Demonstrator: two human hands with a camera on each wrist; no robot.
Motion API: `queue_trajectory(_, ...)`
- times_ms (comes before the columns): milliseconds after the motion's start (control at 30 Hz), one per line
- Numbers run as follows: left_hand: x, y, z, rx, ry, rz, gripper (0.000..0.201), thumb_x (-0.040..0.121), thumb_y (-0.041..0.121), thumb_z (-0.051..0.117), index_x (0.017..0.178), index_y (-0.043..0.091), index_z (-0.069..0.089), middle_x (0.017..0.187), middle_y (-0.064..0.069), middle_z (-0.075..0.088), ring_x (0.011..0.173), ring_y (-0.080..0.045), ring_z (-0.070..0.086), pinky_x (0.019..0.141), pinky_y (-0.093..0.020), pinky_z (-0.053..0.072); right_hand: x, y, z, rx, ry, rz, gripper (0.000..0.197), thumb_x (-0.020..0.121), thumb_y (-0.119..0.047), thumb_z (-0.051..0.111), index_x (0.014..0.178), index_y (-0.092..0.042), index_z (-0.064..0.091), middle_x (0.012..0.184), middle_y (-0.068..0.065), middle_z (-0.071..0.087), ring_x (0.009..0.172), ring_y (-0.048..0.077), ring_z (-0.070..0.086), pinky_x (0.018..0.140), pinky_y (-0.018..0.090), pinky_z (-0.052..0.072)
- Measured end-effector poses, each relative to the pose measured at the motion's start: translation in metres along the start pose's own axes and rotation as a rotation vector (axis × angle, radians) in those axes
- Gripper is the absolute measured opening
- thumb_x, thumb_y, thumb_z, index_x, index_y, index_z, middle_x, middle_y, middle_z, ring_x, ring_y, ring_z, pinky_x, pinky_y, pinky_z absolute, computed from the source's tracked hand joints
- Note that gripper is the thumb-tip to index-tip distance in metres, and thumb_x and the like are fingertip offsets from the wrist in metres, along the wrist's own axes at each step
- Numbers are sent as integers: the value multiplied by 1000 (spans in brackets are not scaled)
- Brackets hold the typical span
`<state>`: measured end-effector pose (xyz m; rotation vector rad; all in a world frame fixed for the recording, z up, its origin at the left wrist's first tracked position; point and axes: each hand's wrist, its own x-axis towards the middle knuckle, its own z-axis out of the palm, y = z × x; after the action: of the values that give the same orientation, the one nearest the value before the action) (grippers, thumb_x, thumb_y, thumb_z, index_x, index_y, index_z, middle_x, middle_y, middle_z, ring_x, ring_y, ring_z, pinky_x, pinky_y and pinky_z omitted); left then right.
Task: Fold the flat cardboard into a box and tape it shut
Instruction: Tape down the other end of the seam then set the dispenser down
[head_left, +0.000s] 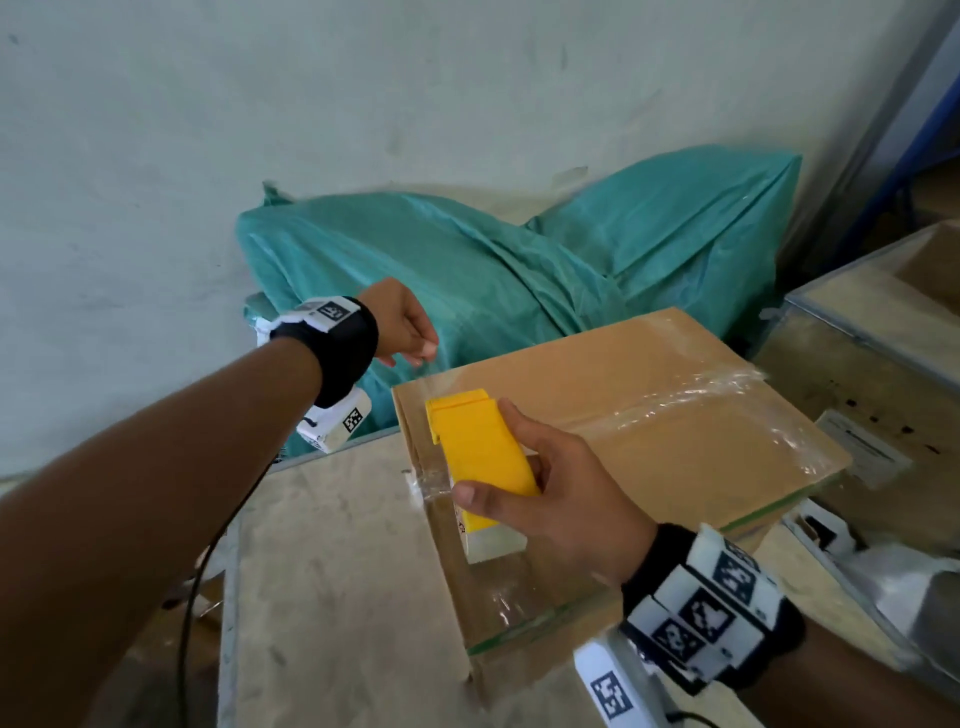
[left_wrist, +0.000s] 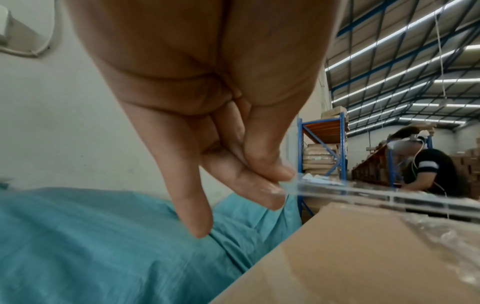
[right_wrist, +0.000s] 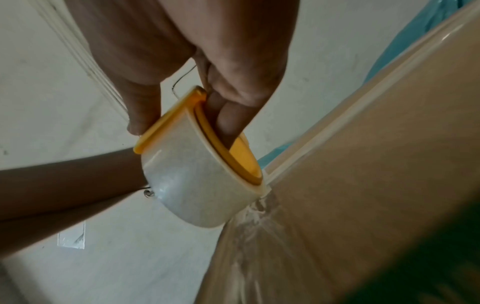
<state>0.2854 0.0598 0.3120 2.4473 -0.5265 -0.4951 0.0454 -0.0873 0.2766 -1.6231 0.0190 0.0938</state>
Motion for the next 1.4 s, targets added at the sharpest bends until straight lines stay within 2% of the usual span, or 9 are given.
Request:
queue_trajectory(167, 27, -25, 7, 112, -66, 12, 2, 77, 13, 78, 78, 13, 77, 73, -3, 77, 76, -15, 75, 69, -35, 62, 29, -5, 14, -69, -51, 76, 86, 81, -21, 82, 152, -9, 34, 120, 5, 70, 102, 14, 70, 87, 42, 60)
queue_trajectory(367, 44, -46, 16, 180, -14, 78, 9, 73, 14, 81, 75, 21, 76, 45, 20, 62, 67, -3, 69, 76, -22, 53, 48, -10, 12, -108, -21, 123, 78, 78, -25, 85, 144, -11, 46, 126, 4, 68, 102, 17, 71, 90, 44, 59)
queue_trajectory(633, 56, -73, 21, 117, -113, 115, 10, 78, 20, 78, 85, 27, 77, 76, 9, 73, 67, 6, 65, 71, -17, 46, 57, -13, 10, -152, -37, 106, 86, 76, -33, 84, 148, -12, 43, 149, -2, 51, 100, 0, 68, 84, 28, 58)
queue_trajectory(800, 53, -77, 25, 154, -200, 68, 30, 92, 25, 63, 118, 14, 70, 120, -5, 69, 112, -20, 64, 102, -33, 46, 59, -9, 10, -122, -44, 119, 51, 79, -28, 83, 121, -8, 61, 97, 8, 69, 82, 11, 67, 71, 29, 55)
queue_trajectory(900, 48, -76, 33, 355, -182, 57, 45, 100, 29, 46, 141, 10, 47, 145, -12, 49, 133, -26, 45, 108, -31, 32, 60, -7, 10, -115, -47, 92, 77, 78, -32, 83, 143, -9, 49, 109, 0, 70, 93, 6, 68, 79, 28, 57)
queue_trajectory(1067, 32, -72, 47, 127, -111, 177, 59, 98, 46, 43, 151, 25, 28, 155, 0, 35, 141, -18, 35, 110, -25, 25, 54, -7, 13, -151, -26, 67, 64, 78, -32, 81, 134, -38, 50, 116, -18, 65, 102, -14, 60, 82, 9, 50)
queue_trajectory(1167, 27, -79, 65, 155, -253, 230, 76, 89, 59, 42, 153, 26, 19, 159, 4, 25, 143, -15, 32, 116, -33, 27, 50, -6, 16, -99, -40, 56, 55, 85, -24, 76, 133, -31, 50, 113, -24, 69, 98, -11, 64, 76, 8, 50)
queue_trajectory(1300, 22, -84, 71, 64, -198, 251, 71, 94, 46, 50, 153, 25, 17, 160, 4, 23, 145, -13, 26, 119, -34, 23, 47, -9, 20, 31, -65, 22, 32, 93, -4, 66, 123, -12, 59, 85, 4, 76, 71, 14, 72, 66, 22, 56)
queue_trajectory(1400, 21, -85, 70, 87, -197, 255, 77, 90, 55, 48, 154, 26, 16, 159, 5, 23, 144, -11, 28, 117, -31, 26, 37, -12, 20, 62, -64, -5, 27, 92, -2, 67, 115, -15, 62, 75, -10, 74, 64, 1, 69, 59, 14, 53)
